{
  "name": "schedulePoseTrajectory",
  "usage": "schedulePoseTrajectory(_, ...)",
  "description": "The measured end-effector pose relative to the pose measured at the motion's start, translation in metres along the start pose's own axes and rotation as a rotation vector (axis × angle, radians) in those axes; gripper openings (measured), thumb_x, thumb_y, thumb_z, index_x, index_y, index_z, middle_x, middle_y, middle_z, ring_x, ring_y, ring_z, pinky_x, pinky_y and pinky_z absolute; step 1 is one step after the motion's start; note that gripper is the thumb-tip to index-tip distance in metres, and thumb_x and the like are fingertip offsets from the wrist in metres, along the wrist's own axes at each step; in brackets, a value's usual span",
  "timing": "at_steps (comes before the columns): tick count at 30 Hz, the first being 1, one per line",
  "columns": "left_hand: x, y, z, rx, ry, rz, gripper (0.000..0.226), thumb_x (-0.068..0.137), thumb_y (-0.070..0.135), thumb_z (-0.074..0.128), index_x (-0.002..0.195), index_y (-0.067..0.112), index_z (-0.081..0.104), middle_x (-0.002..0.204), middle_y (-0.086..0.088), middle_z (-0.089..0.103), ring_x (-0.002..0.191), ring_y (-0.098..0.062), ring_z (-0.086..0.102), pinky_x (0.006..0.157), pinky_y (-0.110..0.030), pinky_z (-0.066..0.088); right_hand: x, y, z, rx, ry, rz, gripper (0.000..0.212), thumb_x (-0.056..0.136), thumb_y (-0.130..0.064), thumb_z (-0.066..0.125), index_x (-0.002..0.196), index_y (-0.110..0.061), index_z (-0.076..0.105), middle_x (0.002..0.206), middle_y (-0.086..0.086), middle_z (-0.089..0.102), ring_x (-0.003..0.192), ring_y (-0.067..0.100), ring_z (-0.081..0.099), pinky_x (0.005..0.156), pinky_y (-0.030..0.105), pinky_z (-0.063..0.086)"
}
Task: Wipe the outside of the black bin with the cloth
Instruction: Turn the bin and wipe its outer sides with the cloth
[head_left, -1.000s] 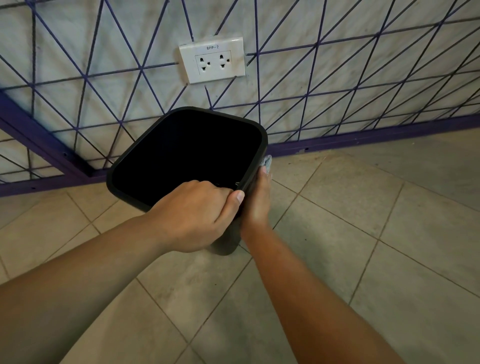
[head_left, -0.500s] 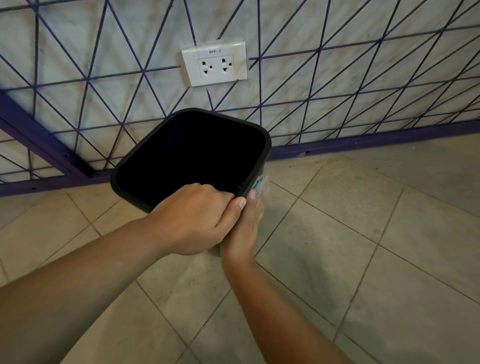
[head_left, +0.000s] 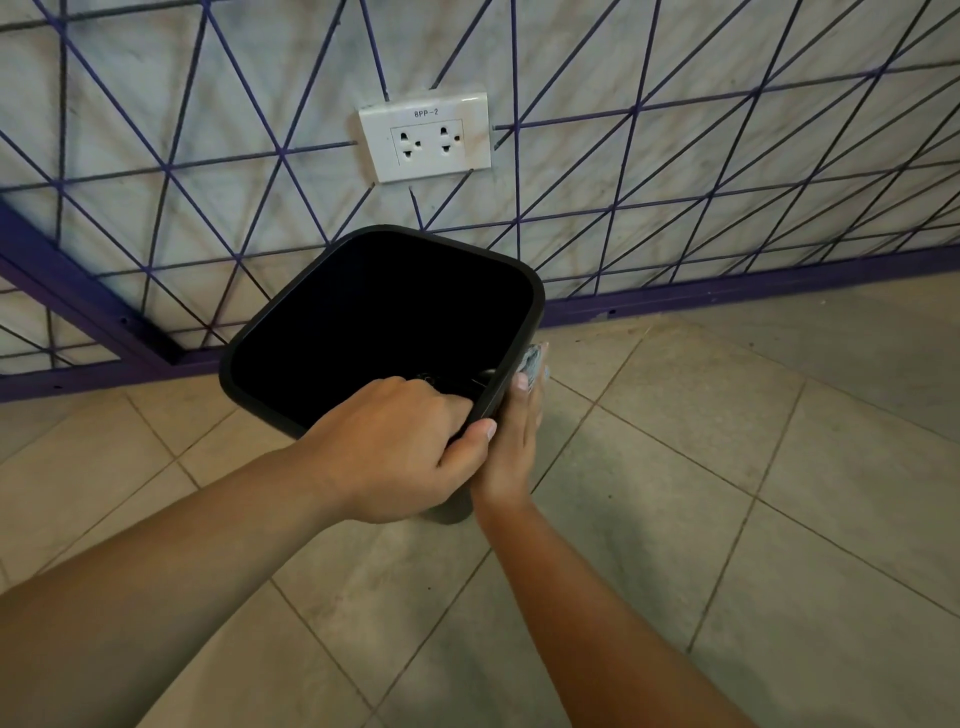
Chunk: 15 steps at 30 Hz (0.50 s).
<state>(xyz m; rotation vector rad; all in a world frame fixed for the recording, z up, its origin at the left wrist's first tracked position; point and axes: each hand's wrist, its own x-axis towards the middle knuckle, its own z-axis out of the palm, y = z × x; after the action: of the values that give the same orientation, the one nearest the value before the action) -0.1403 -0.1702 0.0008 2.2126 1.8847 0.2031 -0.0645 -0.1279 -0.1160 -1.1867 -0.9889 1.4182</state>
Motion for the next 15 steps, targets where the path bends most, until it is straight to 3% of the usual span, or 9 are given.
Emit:
schedulePoseTrajectory(2,0.001,0.0,-0.001,0.001,0.007,-0.005,0.043,0.095,0.049,0.031,0.062,0.026,0.045,0.051,0.006,0.048,0.046,-0.01,0.048,0.049,-0.023,0.028,0.007,0.002,0.003,-0.005,0.046,0.053,0.118,0.08,-0.1,0.027,0.156,-0.013,0.047,0.162,0.011,0.047,0.156,0.032,0.036,0.127,0.061,0.027)
schedulePoseTrajectory(7,-0.001,-0.001,0.0,-0.031,0.003,-0.006,0.046,0.094,0.052,0.025,0.067,0.026,0.051,0.054,0.008,0.052,0.049,-0.007,0.052,0.053,-0.021,0.033,-0.02,-0.018,0.002,0.027,-0.037,-0.071,0.091,0.089,-0.075,0.024,0.168,-0.029,0.028,0.176,-0.014,0.021,0.164,0.001,0.005,0.136,0.038,0.006)
schedulePoseTrajectory(9,0.001,-0.001,0.0,-0.019,0.018,0.004,0.047,0.093,0.053,0.023,0.064,0.026,0.048,0.052,0.006,0.05,0.047,-0.008,0.05,0.05,-0.022,0.03,0.0,-0.009,-0.001,0.038,-0.023,-0.032,0.098,0.089,-0.087,0.028,0.164,-0.024,0.038,0.174,-0.002,0.031,0.165,0.015,0.016,0.135,0.049,0.013)
schedulePoseTrajectory(11,0.003,0.0,-0.001,-0.015,0.022,-0.001,0.047,0.093,0.053,0.025,0.062,0.026,0.046,0.051,0.005,0.049,0.046,-0.009,0.048,0.049,-0.024,0.03,0.022,0.01,-0.003,0.029,-0.019,0.037,0.12,0.077,-0.103,0.034,0.157,-0.014,0.047,0.166,0.014,0.043,0.16,0.034,0.03,0.129,0.062,0.023)
schedulePoseTrajectory(13,0.003,0.0,0.0,-0.026,0.023,-0.004,0.045,0.094,0.051,0.026,0.062,0.027,0.046,0.051,0.006,0.049,0.047,-0.009,0.049,0.05,-0.024,0.031,0.017,0.017,-0.002,0.028,-0.037,0.08,0.124,0.07,-0.107,0.034,0.158,-0.02,0.047,0.166,0.011,0.044,0.159,0.033,0.031,0.129,0.062,0.024)
schedulePoseTrajectory(15,0.002,0.0,0.0,-0.03,0.031,0.003,0.047,0.096,0.051,0.024,0.064,0.027,0.049,0.052,0.008,0.05,0.048,-0.008,0.051,0.052,-0.024,0.035,-0.007,0.0,-0.001,0.034,-0.071,0.032,0.108,0.081,-0.099,0.033,0.164,-0.029,0.038,0.171,0.001,0.037,0.163,0.023,0.023,0.131,0.058,0.02)
